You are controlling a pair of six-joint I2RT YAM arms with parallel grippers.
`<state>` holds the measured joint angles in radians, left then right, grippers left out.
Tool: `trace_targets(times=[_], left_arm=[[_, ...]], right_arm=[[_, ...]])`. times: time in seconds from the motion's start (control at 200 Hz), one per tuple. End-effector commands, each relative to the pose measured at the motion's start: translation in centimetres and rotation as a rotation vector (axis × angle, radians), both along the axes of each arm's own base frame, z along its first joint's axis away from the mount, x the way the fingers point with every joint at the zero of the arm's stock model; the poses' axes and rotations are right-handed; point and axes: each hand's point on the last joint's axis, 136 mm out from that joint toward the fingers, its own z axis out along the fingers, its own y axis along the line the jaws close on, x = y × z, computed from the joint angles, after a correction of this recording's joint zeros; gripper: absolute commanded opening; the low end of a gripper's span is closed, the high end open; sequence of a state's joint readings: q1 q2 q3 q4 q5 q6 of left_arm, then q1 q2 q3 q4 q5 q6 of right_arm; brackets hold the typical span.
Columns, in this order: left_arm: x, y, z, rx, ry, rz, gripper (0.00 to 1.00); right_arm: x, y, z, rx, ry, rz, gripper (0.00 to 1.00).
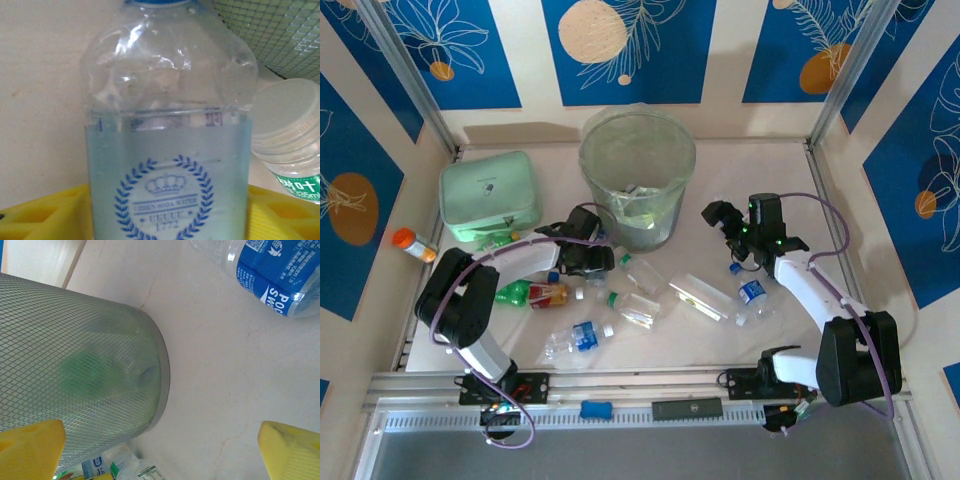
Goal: Put the plastic bottles in the bin
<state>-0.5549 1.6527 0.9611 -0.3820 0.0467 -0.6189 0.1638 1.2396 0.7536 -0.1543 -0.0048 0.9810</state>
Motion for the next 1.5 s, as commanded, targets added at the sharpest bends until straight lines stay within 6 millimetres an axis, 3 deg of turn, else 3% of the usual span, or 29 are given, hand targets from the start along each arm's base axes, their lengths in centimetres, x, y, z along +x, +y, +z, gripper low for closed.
trace_targets(times=[0.0, 0.305, 0.47, 0.83, 1.05, 1.166, 1.496], left_arm=[[0.3, 0.1, 0.2, 0.022, -0.022, 0.003, 0.62], [0.6, -0.1, 0.5, 0.013, -0.034, 0.013, 0.50], [0.8, 0.6, 1.9, 0.003, -0.067, 0.043, 0.48], [2.9, 6.0, 7.0, -0.060, -0.180, 0.200, 0.48], [5.5, 9.8, 12.4, -0.087, -0.319, 0.268, 0.48], [7.1, 10.8, 16.5, -0.110, -0.415, 0.266, 0.47], [9.7, 7.8, 31.0, -0.209, -0.761, 0.017, 0.46]], right_arm=[[1.1, 0.2, 1.8, 0.008, -0.049, -0.011, 0.99], [1.4, 0.9, 1.8, 0.004, -0.048, -0.004, 0.99], [1.6, 0.9, 2.2, -0.003, -0.059, 0.000, 0.99], [1.9, 1.2, 2.5, -0.009, -0.066, 0.007, 0.99], [2.1, 1.3, 2.8, -0.011, -0.072, 0.014, 0.99], [2.0, 1.4, 2.8, -0.012, -0.072, 0.017, 0.99], [2.0, 1.4, 2.4, -0.020, -0.067, 0.023, 0.99]])
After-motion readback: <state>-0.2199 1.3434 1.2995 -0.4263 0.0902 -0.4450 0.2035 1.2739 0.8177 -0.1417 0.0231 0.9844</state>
